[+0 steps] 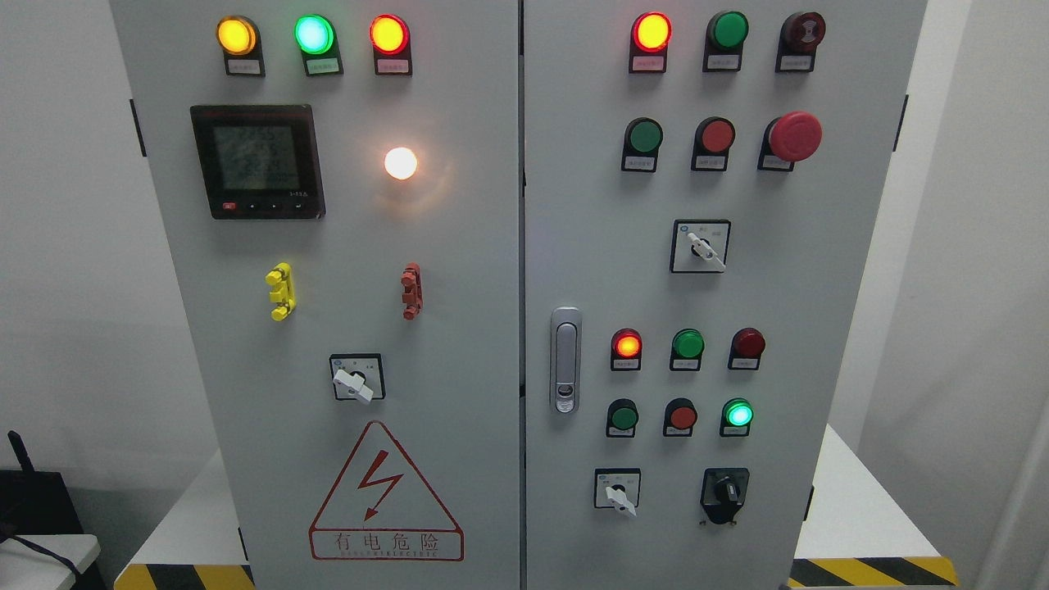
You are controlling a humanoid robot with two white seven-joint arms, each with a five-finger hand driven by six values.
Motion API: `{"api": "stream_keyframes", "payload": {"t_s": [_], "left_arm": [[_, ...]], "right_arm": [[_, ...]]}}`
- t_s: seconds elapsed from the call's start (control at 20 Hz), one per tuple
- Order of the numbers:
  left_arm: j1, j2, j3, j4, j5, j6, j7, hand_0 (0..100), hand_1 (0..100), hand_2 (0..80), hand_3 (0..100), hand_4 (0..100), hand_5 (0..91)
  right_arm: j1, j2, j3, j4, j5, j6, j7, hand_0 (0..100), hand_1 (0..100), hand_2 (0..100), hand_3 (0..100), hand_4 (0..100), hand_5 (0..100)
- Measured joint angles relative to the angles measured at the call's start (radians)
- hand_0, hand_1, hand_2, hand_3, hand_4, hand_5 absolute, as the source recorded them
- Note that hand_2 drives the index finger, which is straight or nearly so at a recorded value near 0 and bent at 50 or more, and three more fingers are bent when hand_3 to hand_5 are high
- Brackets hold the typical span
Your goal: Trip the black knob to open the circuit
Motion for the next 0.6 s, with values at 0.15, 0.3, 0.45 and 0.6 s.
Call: {"api": "stream_keyframes", "payload": {"t_s": [0.15,0.3,0.45,0.6], "left_arm": [[0.000,0.000,0.000,0.000,0.000,0.000,0.000,12,39,0.0,0,0,0.0],[0.000,0.000,0.000,0.000,0.000,0.000,0.000,12,39,0.0,0,0,0.0],[0.000,0.000,0.000,0.000,0.000,0.000,0.000,12,39,0.0,0,0,0.0],[0.000,0.000,0.000,0.000,0.000,0.000,0.000,12,39,0.0,0,0,0.0]], "right_arm": [[0.012,-0.010,-0.002,-0.027,-0.003,0.001,0.031,0,17,0,8,9,10],[0.019,-0.017,-0.003,-0.048,-0.005,0.003,0.055,0,16,0,7,8,9],[0.023,-0.022,-0.004,-0.066,-0.006,0.006,0.063,0,16,0,8,8,8],[0.025,-0.024,-0.004,-0.079,-0.007,0.014,0.068,0,16,0,8,9,9]]}}
